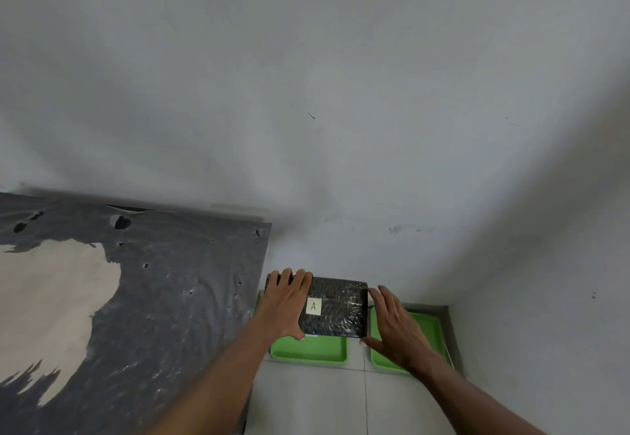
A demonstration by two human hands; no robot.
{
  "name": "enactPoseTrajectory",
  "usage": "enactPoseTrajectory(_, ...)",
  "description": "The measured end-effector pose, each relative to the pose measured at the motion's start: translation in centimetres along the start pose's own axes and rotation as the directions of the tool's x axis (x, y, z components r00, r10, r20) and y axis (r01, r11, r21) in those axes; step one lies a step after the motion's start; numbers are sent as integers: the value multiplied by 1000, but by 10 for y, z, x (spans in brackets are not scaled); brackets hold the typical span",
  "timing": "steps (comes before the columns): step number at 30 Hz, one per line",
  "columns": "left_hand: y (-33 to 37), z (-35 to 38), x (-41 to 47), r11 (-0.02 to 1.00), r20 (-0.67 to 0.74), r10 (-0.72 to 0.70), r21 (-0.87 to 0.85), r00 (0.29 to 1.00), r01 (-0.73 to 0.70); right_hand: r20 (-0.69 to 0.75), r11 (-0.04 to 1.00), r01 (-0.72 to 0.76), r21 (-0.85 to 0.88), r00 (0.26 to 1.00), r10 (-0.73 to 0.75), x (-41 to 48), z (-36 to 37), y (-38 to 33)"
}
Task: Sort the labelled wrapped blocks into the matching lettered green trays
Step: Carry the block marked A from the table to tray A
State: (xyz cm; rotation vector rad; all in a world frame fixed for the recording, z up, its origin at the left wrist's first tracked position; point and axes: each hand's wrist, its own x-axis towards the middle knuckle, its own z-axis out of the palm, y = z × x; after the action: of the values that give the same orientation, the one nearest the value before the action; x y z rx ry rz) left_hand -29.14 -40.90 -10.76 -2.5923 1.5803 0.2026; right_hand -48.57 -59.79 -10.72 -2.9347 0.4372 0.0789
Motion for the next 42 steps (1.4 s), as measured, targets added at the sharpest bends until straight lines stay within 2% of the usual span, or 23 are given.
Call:
enactPoseTrajectory(6,16,35,31,1000,7,-6,-27,1000,6,18,997,-36,75,999,35,20,23,30)
enactPoseTrajectory(10,27,73,53,999,14,-14,-46,1000,14,32,997,-19,78,999,16,27,64,62)
enactPoseTrajectory(14,43,136,80,996,-3,-41,-74,999,41,16,996,-14,92,1000,13,35,131,98)
enactPoseTrajectory(24,64,354,137,996,-129,-18,-89,991,6,-35,986,23,165,999,-18,64,341,142)
enactPoseTrajectory(29,61,445,166,998,-90,-53,-43,995,49,-57,993,32,114,998,-26,77,449,168)
enactPoseTrajectory(34,50,503,183,995,-22,-104,1,994,104,-34,998,4,65,999,-2,78,527,186)
enactPoseTrajectory(42,20,565,216,980,85,-190,-44,978,194,119,988,-63,143,992,46,94,619,192)
